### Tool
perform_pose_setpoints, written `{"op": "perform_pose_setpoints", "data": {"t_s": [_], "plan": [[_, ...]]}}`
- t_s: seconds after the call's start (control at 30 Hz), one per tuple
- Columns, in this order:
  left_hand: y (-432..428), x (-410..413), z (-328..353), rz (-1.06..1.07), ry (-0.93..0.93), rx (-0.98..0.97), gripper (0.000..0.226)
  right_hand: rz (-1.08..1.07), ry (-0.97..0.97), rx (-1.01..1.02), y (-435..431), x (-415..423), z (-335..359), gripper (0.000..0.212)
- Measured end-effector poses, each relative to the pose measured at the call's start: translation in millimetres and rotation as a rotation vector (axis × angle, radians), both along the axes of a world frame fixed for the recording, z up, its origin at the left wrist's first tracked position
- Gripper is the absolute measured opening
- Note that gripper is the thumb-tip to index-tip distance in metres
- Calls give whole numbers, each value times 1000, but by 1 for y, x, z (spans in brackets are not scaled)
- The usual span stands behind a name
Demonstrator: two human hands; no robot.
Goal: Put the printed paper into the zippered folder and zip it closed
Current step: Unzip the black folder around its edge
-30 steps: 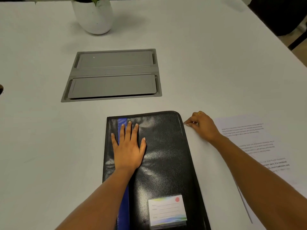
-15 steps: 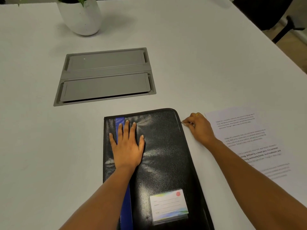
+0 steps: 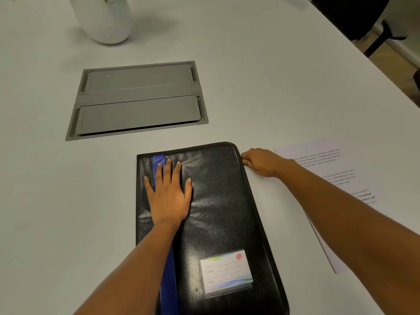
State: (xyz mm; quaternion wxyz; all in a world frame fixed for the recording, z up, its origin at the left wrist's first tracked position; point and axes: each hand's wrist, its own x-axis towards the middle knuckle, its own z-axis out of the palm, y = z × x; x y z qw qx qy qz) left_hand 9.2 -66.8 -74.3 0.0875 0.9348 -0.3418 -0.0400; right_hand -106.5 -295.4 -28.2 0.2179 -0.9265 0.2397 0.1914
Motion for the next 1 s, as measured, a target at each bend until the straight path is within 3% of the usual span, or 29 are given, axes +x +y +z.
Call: {"op": "perform_pose_setpoints", "data": {"t_s": [0.2, 0.43, 0.6, 1.0], "plan": [[1, 0, 1, 49, 32, -8, 50, 22, -60, 3, -2, -7, -11, 25], [-2, -1, 3, 78, 42, -24, 47, 20, -175, -19, 0, -12, -17, 46], [-2, -2, 4, 90, 48, -16, 47, 106, -199, 31, 7, -28, -16, 25], [-1, -2, 2, 82, 33, -28, 46, 69, -292, 16, 22, -60, -28, 29]]}}
